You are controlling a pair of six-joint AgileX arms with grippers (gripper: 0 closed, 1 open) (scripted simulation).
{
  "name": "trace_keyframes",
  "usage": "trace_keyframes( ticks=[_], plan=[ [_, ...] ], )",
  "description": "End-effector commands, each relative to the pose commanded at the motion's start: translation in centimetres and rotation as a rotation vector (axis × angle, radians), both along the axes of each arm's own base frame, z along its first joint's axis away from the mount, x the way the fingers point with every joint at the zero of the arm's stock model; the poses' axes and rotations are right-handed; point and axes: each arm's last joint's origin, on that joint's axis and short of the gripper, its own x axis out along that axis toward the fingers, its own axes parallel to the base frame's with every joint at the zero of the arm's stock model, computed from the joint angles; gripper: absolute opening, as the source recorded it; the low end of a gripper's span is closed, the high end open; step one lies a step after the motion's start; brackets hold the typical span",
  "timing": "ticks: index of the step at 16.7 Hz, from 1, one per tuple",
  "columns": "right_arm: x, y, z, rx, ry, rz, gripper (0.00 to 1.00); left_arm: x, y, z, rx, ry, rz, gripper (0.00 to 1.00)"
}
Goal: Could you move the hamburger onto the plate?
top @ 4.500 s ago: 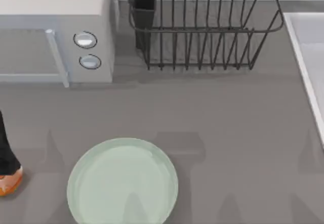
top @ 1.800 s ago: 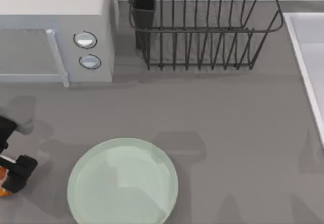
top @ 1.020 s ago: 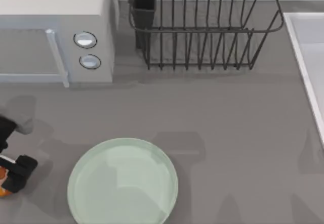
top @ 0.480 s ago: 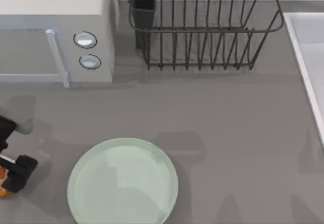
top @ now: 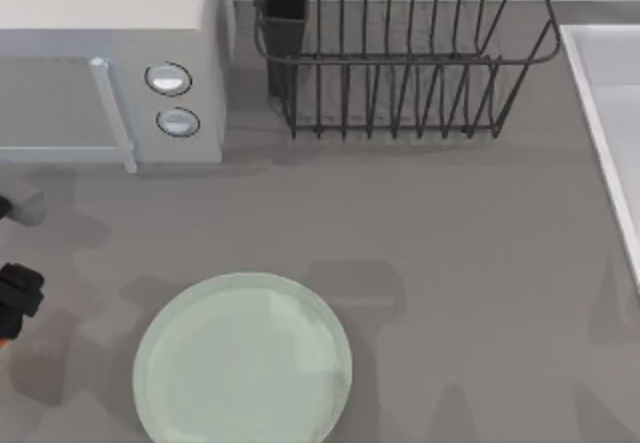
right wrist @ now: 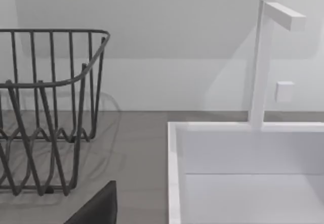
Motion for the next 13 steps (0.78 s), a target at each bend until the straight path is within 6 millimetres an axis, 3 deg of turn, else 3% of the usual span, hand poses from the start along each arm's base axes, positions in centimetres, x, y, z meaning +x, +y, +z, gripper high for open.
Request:
trace_keyframes(
  ticks=[5, 10, 13],
  plan=[
    [0.0, 0.0, 0.0, 0.0, 0.0, 0.0, 1.0, -0.5, 0.0, 4.2, 0.002, -0.02, 0.003, 0.0],
    [0.0, 0.0, 0.0, 0.0, 0.0, 0.0, 1.0, -0.5, 0.0, 4.1, 0.002, -0.017, 0.002, 0.0],
    [0.0, 0.0, 0.0, 0.0, 0.0, 0.0, 1.0, -0.1, -0.8, 4.1, 0.002, -0.009, -0.092, 0.0]
  ],
)
